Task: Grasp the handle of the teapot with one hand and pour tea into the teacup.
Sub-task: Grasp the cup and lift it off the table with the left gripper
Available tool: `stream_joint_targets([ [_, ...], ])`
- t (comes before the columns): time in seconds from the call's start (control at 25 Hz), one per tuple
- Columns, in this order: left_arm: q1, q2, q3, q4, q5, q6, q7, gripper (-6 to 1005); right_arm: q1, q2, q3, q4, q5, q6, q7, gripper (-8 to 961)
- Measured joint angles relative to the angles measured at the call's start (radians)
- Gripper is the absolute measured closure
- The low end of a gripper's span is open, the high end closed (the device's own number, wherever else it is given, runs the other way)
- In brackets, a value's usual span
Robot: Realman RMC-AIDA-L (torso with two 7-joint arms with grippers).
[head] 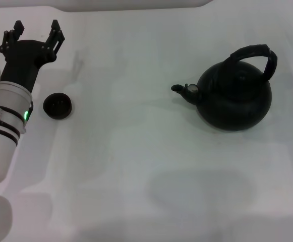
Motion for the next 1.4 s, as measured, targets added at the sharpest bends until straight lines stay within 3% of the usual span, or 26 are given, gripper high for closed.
stream_joint_targets([
  [0.52,0.003,0.0,-0.001,0.002,-0.001,-0.014,0.0,141,0.003,-0.002,0.0,0.0,0.001,0.0,0.0,86],
  [0.88,0.002,0.01,-0.025,0.118,-0.121,0.05,0.001,140,0.002,-0.002,0.0,0.0,0.001,0.0,0.0,86],
  [1.04,0.0,0.029,-0.173,0.198,-0.108,0.28,0.001,139,0.002,-0.001,0.0,0.0,0.0,0.0,0.0,87],
  [1.28,0.002,0.084,-0.443,0.377,0.019,0.741,0.003,138,0.002,-0.001,0.0,0.002,-0.004,0.0,0.0,87],
  [1.4,-0.002,0.094,-0.587,0.451,0.097,0.967,0.031,137,0.002,-0.002,0.0,0.003,-0.005,0.0,0.0,87],
])
